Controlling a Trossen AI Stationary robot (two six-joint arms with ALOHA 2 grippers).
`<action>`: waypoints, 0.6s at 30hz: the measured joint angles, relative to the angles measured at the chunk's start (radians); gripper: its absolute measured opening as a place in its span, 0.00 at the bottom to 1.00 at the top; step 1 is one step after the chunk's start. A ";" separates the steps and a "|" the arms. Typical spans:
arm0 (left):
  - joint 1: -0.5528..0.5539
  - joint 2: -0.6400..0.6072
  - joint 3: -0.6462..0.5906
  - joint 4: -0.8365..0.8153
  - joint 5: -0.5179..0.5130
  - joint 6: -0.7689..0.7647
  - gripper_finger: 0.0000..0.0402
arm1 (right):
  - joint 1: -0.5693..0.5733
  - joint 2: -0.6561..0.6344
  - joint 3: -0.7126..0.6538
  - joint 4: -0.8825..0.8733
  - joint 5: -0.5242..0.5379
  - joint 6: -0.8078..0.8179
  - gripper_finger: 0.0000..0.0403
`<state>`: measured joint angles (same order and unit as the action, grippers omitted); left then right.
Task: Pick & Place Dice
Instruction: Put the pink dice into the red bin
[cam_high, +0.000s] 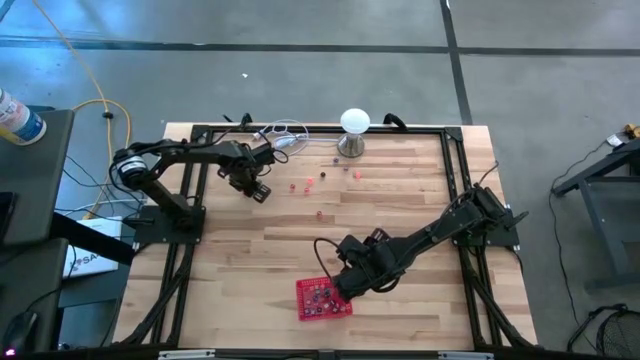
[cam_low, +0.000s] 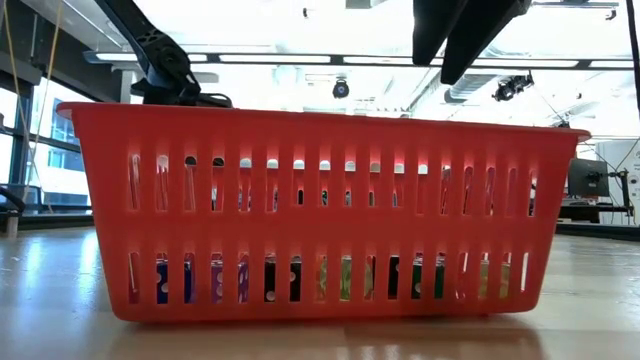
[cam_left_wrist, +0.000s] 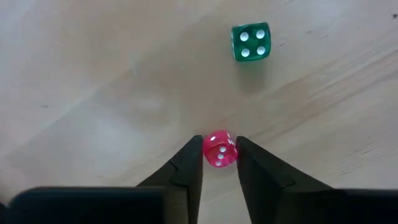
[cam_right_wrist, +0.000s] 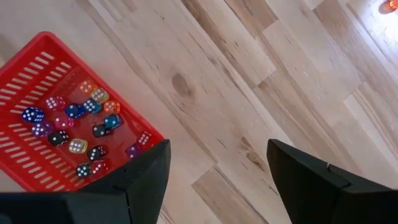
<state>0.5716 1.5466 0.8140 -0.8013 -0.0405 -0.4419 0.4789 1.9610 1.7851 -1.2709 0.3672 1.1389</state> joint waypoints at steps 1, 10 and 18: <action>0.000 -0.001 -0.004 0.003 0.000 0.000 0.19 | 0.000 0.000 0.000 -0.001 0.000 0.005 0.64; -0.028 -0.026 -0.020 -0.013 0.068 -0.027 0.11 | 0.015 0.000 0.000 -0.004 0.001 0.029 0.64; -0.333 -0.280 -0.019 0.047 0.301 -0.077 0.11 | 0.080 0.000 0.000 -0.035 0.050 0.181 0.64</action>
<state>0.2384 1.2667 0.7946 -0.7547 0.2605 -0.5193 0.5591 1.9610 1.7851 -1.3062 0.4176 1.3199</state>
